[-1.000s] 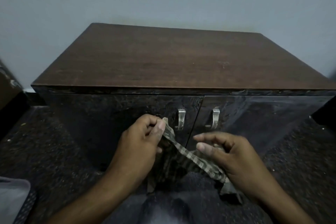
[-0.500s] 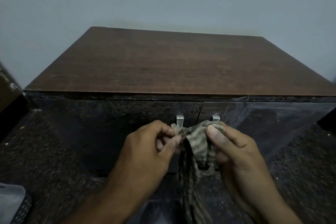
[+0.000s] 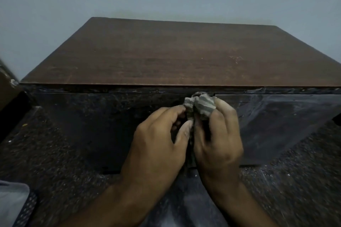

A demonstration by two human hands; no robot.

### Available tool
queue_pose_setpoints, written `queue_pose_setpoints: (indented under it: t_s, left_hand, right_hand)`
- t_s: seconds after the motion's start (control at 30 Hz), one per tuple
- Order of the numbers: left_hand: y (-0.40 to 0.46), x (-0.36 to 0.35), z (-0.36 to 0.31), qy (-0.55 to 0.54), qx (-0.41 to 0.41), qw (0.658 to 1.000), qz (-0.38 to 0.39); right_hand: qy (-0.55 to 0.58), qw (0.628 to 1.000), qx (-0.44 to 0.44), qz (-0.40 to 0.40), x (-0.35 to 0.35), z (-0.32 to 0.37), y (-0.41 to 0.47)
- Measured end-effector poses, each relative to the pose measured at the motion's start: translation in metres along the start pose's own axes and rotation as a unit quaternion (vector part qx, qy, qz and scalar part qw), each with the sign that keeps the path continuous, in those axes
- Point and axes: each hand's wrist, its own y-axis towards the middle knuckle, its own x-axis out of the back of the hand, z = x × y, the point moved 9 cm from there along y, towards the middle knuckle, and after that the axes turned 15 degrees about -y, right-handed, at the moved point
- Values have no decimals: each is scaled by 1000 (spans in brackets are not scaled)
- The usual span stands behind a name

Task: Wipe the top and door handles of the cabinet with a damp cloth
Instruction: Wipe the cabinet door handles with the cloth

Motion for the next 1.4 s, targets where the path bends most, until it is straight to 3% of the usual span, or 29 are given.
queue_pose_setpoints:
  t_s: [0.07,0.2,0.37,0.53,0.73,0.87,1.0,1.13,1.27,1.4]
  left_hand:
    - [1,2,3,4,-3,1000,-10]
    - [5,8,6,4,-1,999,-35]
    - [12,9,11,24,12,998,-51]
    - [9,10,23,-24,47,997,-54]
    - [8,16,29,-38,67,994,-79]
    - [6,22,28,-39,66,993,-92]
    - [3,22,23,-47,49,995,-73]
    - [4,21,15,-43,19,997,-69]
    - [4,18,5,-14,-13,998,-55]
    - [4,14,1,9,-35,998,-47]
  right_hand:
    - [-26,999,20,14,-8,0,-9]
    - [-2,998,-27,55,-11,-8,-20]
    - [0,1000,4,-4,-8,15,7]
    - [-33,998,1,53,-17,5,-27]
    - [-10,1000,-8,-6,-8,10,-1]
    - [-18,999,-8,24,-8,5,-12]
    - [1,999,-35,20,-7,4,-6]
    - [-10,1000,2,4,-6,12,3]
    - [-14,998,-63,-5,-2,-7,-11]
    - [-5,998,-52,-44,3,-4,3]
